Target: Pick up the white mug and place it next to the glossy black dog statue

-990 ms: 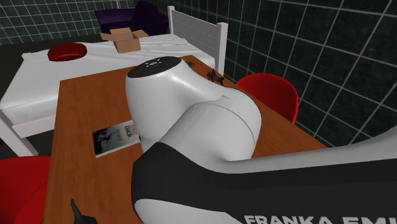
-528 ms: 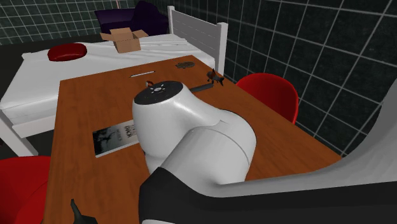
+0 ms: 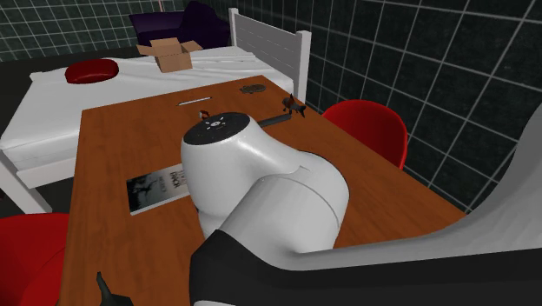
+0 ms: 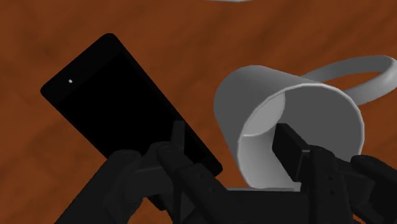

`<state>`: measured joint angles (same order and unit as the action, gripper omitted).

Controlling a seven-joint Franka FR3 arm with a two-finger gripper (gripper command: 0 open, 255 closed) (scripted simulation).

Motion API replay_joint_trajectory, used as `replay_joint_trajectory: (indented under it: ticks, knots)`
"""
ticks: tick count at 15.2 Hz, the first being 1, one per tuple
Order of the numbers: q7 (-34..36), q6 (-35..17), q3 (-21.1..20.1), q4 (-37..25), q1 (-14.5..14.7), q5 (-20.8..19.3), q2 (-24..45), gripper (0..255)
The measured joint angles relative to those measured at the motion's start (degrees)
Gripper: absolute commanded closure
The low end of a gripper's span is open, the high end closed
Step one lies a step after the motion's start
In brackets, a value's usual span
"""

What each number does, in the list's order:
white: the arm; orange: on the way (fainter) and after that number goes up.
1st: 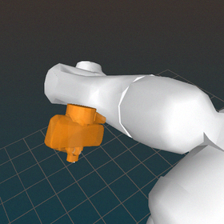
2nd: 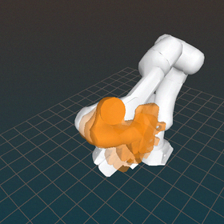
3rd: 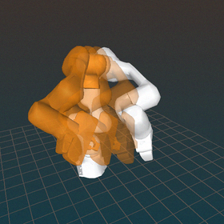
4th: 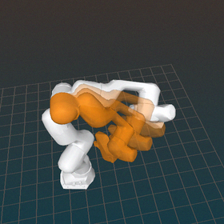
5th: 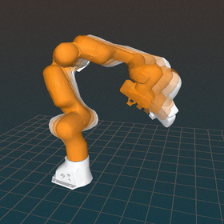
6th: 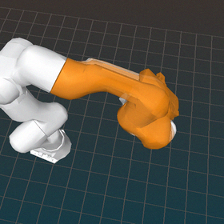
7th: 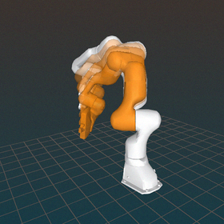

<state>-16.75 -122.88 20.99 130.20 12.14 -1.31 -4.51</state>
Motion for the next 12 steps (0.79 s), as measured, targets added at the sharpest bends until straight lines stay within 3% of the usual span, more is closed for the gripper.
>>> replay_joint_trajectory:
  ticks: [4, 9, 12]
  knots:
    - [0.0, 0.0, 0.0, 0.0, 0.0, 0.0, 0.0, 0]
    - [0.7, 6.5, -0.3, -4.1, 0.0, -0.9, -2.6, 0]
    - [0.7, 7.3, -0.3, -4.7, 0.0, -0.9, -2.8, 0]
